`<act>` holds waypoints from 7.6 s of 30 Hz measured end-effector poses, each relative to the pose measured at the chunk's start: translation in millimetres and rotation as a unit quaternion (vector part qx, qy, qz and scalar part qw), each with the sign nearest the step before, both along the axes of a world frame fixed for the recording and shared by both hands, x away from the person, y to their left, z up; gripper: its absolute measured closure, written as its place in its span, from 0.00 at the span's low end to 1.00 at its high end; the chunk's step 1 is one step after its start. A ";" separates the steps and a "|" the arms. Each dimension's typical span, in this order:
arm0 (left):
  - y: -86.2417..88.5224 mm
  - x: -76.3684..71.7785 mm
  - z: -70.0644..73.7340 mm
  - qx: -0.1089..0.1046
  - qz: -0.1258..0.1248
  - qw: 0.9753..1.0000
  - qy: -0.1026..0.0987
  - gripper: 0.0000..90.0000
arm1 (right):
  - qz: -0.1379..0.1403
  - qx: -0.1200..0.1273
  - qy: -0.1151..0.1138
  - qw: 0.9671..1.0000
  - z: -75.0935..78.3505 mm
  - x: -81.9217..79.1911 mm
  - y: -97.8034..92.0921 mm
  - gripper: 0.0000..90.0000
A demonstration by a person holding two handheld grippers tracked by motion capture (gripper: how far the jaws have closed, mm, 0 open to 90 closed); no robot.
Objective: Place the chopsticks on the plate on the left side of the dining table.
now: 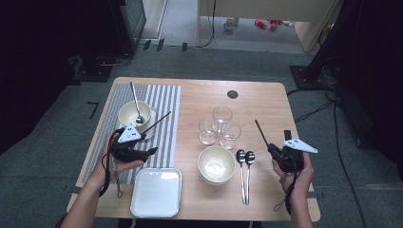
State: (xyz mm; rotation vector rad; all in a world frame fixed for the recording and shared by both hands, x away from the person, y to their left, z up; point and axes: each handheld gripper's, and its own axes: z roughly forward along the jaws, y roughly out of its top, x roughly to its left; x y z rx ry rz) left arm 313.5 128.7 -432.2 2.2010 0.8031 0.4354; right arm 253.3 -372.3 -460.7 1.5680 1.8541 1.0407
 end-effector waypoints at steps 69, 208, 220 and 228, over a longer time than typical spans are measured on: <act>-69.9 -17.5 19.5 0.011 -0.102 0.994 -0.041 0.29 | 0.209 -0.022 -0.015 0.978 48.3 3.2 117.2 0.97; -61.6 0.2 6.5 0.080 -0.194 0.977 0.033 0.97 | 0.161 0.050 -0.037 0.985 40.1 2.7 87.4 0.52; -38.0 12.7 -0.5 0.077 -0.152 0.984 0.040 0.97 | 0.098 0.060 -0.029 0.993 25.8 3.4 59.5 0.46; -23.9 18.5 -0.6 0.074 -0.133 0.988 0.038 0.97 | 0.060 0.060 -0.018 0.996 12.6 2.3 42.9 0.40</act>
